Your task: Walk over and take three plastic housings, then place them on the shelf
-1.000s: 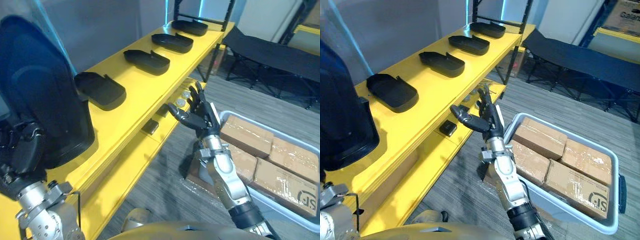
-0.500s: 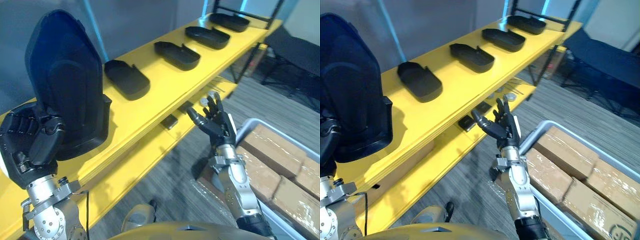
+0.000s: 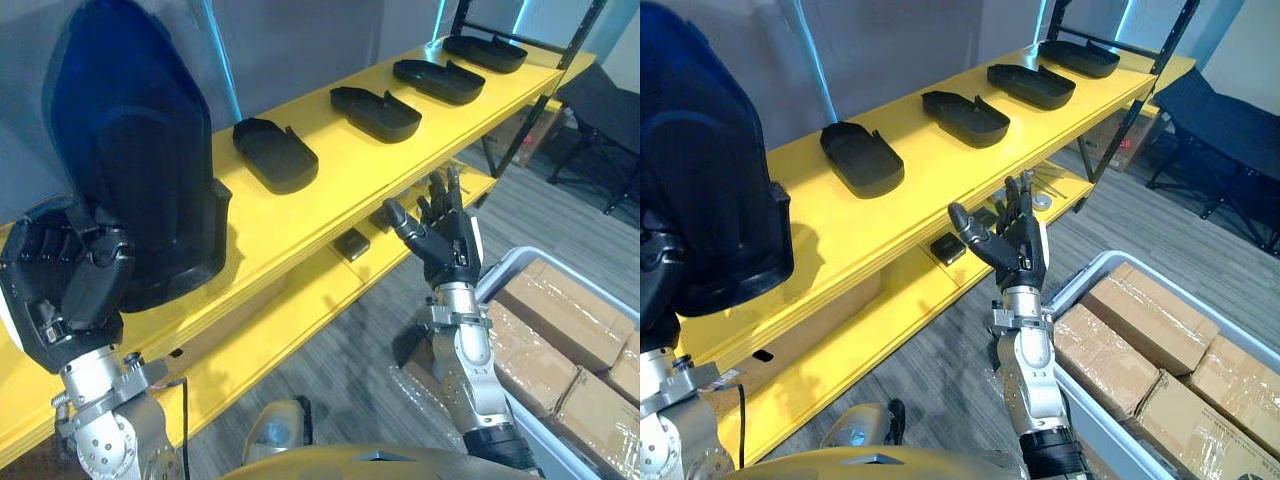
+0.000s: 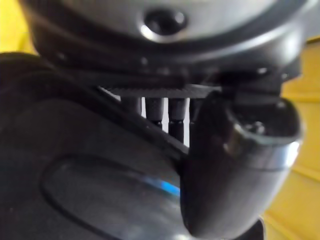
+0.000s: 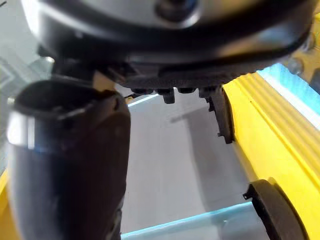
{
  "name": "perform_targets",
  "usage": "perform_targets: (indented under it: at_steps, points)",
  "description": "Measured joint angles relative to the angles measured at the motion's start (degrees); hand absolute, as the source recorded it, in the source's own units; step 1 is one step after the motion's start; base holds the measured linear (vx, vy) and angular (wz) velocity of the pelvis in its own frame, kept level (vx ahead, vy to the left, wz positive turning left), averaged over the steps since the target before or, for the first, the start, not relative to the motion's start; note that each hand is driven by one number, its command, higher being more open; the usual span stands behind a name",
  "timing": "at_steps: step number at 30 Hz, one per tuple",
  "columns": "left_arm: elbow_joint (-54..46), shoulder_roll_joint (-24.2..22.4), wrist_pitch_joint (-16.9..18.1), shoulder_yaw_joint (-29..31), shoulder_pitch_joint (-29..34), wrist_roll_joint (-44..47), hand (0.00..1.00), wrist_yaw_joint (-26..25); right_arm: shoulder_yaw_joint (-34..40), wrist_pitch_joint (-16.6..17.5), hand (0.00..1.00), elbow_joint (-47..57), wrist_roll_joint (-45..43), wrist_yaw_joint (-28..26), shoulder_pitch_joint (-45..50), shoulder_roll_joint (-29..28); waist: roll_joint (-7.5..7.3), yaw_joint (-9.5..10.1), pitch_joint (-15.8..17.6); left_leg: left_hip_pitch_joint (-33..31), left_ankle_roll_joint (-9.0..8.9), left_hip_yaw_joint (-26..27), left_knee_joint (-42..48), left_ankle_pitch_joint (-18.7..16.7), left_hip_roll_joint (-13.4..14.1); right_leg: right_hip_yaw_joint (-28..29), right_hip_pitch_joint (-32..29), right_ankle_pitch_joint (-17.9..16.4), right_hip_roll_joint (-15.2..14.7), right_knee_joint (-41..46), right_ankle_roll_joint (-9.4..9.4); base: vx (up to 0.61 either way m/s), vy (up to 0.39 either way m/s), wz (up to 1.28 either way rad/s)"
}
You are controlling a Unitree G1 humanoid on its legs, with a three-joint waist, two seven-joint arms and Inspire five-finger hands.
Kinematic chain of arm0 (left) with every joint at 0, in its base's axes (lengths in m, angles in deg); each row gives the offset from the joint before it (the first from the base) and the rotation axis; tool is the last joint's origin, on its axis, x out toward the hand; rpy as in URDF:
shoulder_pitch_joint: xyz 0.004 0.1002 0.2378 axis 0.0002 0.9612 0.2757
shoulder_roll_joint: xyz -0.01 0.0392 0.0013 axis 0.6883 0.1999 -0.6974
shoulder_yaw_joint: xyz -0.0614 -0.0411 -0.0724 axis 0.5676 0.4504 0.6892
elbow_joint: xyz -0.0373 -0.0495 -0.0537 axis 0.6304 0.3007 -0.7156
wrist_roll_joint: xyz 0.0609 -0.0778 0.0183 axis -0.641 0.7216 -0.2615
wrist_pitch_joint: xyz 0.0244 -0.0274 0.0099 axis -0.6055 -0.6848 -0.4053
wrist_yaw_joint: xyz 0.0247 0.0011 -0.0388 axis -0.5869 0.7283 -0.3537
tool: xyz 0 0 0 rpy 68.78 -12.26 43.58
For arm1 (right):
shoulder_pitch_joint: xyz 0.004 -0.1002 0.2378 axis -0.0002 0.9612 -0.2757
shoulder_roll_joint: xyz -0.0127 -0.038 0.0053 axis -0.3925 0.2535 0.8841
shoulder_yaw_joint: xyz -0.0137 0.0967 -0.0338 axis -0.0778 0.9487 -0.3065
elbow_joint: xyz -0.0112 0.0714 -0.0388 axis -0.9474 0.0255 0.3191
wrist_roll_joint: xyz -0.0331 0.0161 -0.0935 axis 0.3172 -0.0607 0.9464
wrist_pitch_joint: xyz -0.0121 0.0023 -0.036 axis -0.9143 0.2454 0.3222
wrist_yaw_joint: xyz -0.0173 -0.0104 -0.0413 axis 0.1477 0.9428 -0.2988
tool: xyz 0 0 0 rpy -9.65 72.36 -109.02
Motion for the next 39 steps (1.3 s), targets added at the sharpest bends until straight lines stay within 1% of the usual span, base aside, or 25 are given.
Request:
perform_targets:
  at_steps: [1,2,3,4,5,7,8,9,10,11,12,14,18,21,23,24,25,27,31,34,35,36,37,38,39]
  points:
    - [0.47,1.17,1.25,0.00,-2.24,-0.25,0.00,0.15,0.25,0.03,1.00,-0.01,1.62,1.11,-0.27,0.13,-0.38,-0.62,-0.11,0.34,0.35,-0.81,0.05,-0.39,-0.76,1.39,-2.13,1.06,-2.26,7.71,-0.78,0.14,0.075,0.57]
    - [0.49,1.46,1.26,-0.18,-3.86,-1.15,0.00,0.02,0.63,0.01,1.00,-0.06,5.18,2.06,-0.27,0.16,-0.15,-1.32,-0.12,1.43,1.09,-2.06,-1.27,0.20,-1.34,5.07,-5.35,3.24,-3.40,14.71,-3.90,0.15,0.107,0.54]
    - [0.49,1.89,1.27,-0.26,-4.81,-1.54,0.00,-0.08,1.24,0.01,1.00,-0.14,8.16,2.58,-0.35,0.17,0.04,-2.01,-0.02,2.47,1.49,-3.07,-2.67,0.86,-1.47,7.86,-7.30,4.74,-3.58,18.21,-5.35,0.14,0.106,0.66]
    - [0.85,4.27,1.39,-0.91,-6.98,-1.69,0.00,-0.67,1.39,0.03,1.00,-0.13,13.38,3.01,-0.52,0.37,0.03,-3.49,-0.05,4.36,1.77,-4.90,-5.43,1.91,-1.65,12.14,-8.98,3.23,-2.16,19.60,-5.63,0.16,0.063,0.78]
    - [1.95,6.54,1.50,-2.02,-10.10,-1.72,0.00,-1.45,1.40,0.25,1.00,0.17,15.67,2.87,-0.98,1.45,0.35,-4.05,-0.18,5.33,1.46,-6.81,-7.04,2.59,-1.54,15.29,-9.74,1.35,0.33,16.65,-6.45,0.13,0.006,0.82]
    - [4.17,8.44,1.53,-3.82,-15.30,-2.19,0.00,-2.67,1.77,1.21,1.00,0.65,15.63,1.98,-2.00,3.96,0.58,-4.68,-0.33,5.82,1.26,-9.95,-8.57,2.92,-1.60,19.85,-11.25,0.28,4.26,10.55,-7.69,0.15,-0.066,0.86]
    - [5.74,8.57,1.53,-4.65,-17.50,-2.96,0.00,-3.59,2.97,1.30,1.00,1.69,15.60,1.39,-2.36,4.94,0.61,-5.77,-0.55,5.73,0.80,-12.62,-9.09,3.24,-1.65,23.38,-12.32,0.33,6.54,7.43,-7.67,0.15,-0.119,1.00]
    - [6.57,8.56,1.50,-5.17,-18.23,-3.18,0.00,-4.08,3.88,1.34,1.00,2.57,15.55,1.14,-2.26,5.22,0.59,-6.38,-0.67,5.57,0.48,-13.76,-9.13,3.39,-1.70,25.14,-12.38,0.52,7.62,5.79,-7.57,0.11,-0.143,1.16]
    - [7.54,8.58,1.28,-5.87,-18.49,-3.34,0.00,-4.72,5.75,1.60,1.00,4.33,15.44,0.77,-2.18,5.37,0.33,-7.16,-0.89,4.87,-0.65,-16.13,-8.77,3.67,-2.40,27.21,-12.49,2.14,8.73,1.76,-6.20,0.11,-0.181,1.06]
    - [8.11,8.54,0.80,-6.61,-18.07,-3.52,0.00,-5.34,7.38,2.03,1.00,6.16,15.41,0.73,-2.15,5.58,-1.04,-6.97,-1.39,4.42,-1.37,-17.53,-8.39,3.37,-4.04,27.24,-12.57,5.97,7.76,-1.07,-4.77,0.12,-0.210,1.02]
    - [8.58,7.59,0.53,-7.31,-17.50,-3.84,0.00,-5.64,8.13,2.35,1.00,6.56,15.49,0.80,-2.15,6.29,-0.50,-6.99,-1.52,4.11,-1.84,-18.41,-7.74,3.10,-4.00,25.92,-11.68,5.63,7.49,-1.28,-3.32,0.15,-0.216,0.74]
    - [8.45,5.51,-1.92,-9.33,-12.99,-6.36,0.00,-6.71,8.83,2.35,1.00,6.88,15.56,1.20,-2.72,9.54,1.90,-5.85,-2.82,3.58,-3.13,-18.93,-7.78,3.40,-1.50,22.72,-9.05,6.53,10.11,-5.21,-4.71,0.16,-0.205,0.57]
    - [8.37,5.39,-2.39,-9.73,-10.36,-6.06,0.00,-5.33,8.93,2.35,1.00,7.04,15.92,2.50,-3.77,10.83,2.24,-4.77,-3.03,3.69,-4.32,-16.85,-8.77,4.20,0.91,19.61,-6.78,6.74,12.27,-7.63,-5.52,0.06,-0.159,0.42]
    - [8.37,5.24,-2.34,-9.50,-10.63,-5.47,0.00,-4.73,10.18,2.28,1.00,7.93,20.53,6.54,-5.48,11.08,2.42,-5.03,-3.14,1.54,-3.10,-9.99,-7.91,6.84,1.37,17.19,-6.79,6.46,12.79,-7.56,-6.17,0.00,-0.091,0.52]
    - [8.36,4.73,-1.85,-9.36,-10.62,-5.44,0.00,-4.09,12.23,2.32,1.00,9.20,22.09,10.16,-6.09,11.03,2.62,-4.93,-3.27,2.31,-2.95,-9.14,-11.52,9.17,1.12,15.84,-6.80,6.28,12.25,-7.67,-6.81,-0.02,-0.049,0.50]
    - [7.89,4.08,-1.33,-8.93,-10.63,-5.43,0.00,-3.53,14.55,2.75,1.00,10.46,22.04,11.62,-6.18,10.68,2.84,-5.18,-3.40,3.53,-2.94,-9.09,-16.18,10.97,0.96,14.26,-6.78,5.91,12.16,-8.38,-7.43,-0.05,0.012,0.60]
    - [7.58,3.40,-1.08,-8.63,-10.63,-5.38,0.00,-2.96,16.89,3.33,1.00,11.30,21.81,12.92,-6.05,9.81,3.35,-5.31,-3.56,4.54,-2.67,-8.14,-19.82,11.69,1.34,12.59,-6.82,5.95,12.06,-8.88,-7.49,-0.06,0.024,0.62]
    - [7.17,3.30,-1.09,-8.48,-10.50,-5.34,0.00,-2.63,19.05,3.46,1.00,12.34,19.31,14.15,-5.62,7.41,3.72,-5.51,-3.80,4.71,-2.75,-5.31,-20.24,12.16,2.05,11.50,-6.25,6.09,11.96,-9.27,-7.32,-0.06,0.019,0.35]
    - [4.18,3.09,-1.37,-6.90,-8.41,-5.85,0.00,-2.78,18.97,3.61,1.00,14.75,12.91,12.80,-2.68,3.02,3.69,-5.68,-4.19,4.48,-2.22,-5.97,-21.24,13.64,0.95,11.00,-6.05,6.74,11.84,-9.60,-6.24,-0.01,0.044,0.16]
    - [3.85,2.11,-1.60,-6.77,-5.56,-5.85,0.00,-2.94,15.93,3.71,1.00,14.67,11.69,12.10,-0.89,0.78,3.89,-5.60,-4.14,3.36,-1.64,-7.84,-22.51,15.44,0.08,8.29,-6.05,6.84,11.40,-9.69,-5.97,-0.03,0.028,0.48]
    - [3.85,1.66,-1.62,-6.75,-3.89,-5.42,0.00,-2.65,14.35,3.69,1.00,14.43,11.71,11.93,-0.26,0.08,4.01,-5.23,-4.05,2.46,-0.65,-6.84,-23.14,14.85,-0.17,6.31,-6.10,6.83,11.03,-9.71,-5.84,-0.04,0.031,0.60]
    - [3.86,1.59,-1.63,-6.76,-3.70,-5.37,0.00,-2.63,14.13,3.65,1.00,14.40,11.75,11.88,-0.24,-0.04,4.07,-5.24,-4.01,2.14,-0.45,-5.87,-23.07,14.51,0.06,5.67,-6.09,6.88,11.08,-9.72,-5.74,-0.05,0.027,0.88]
    - [4.26,1.01,-1.73,-6.80,-3.74,-4.91,0.00,-2.16,13.81,3.63,1.00,14.37,12.46,11.89,-0.04,-0.14,4.09,-5.37,-3.91,0.95,0.89,-0.07,-21.97,13.17,1.10,3.22,-5.90,7.12,10.78,-9.85,-5.43,0.00,0.024,0.96]
    - [4.36,0.49,-1.72,-6.93,-3.78,-4.71,0.00,-1.40,13.96,3.65,1.00,14.18,13.36,11.92,-0.09,0.52,4.45,-5.15,-3.65,0.12,1.42,4.79,-20.46,12.27,2.41,1.72,-5.85,7.17,10.08,-9.26,-5.35,0.02,0.042,1.00]
    - [4.41,0.37,-1.72,-6.89,-3.69,-4.18,0.00,-1.03,13.87,3.65,1.00,13.75,13.39,11.80,-0.15,1.02,4.78,-4.82,-3.53,-0.09,1.85,6.20,-19.66,12.25,2.93,1.63,-5.86,7.05,9.84,-8.47,-5.48,0.05,0.080,0.75]
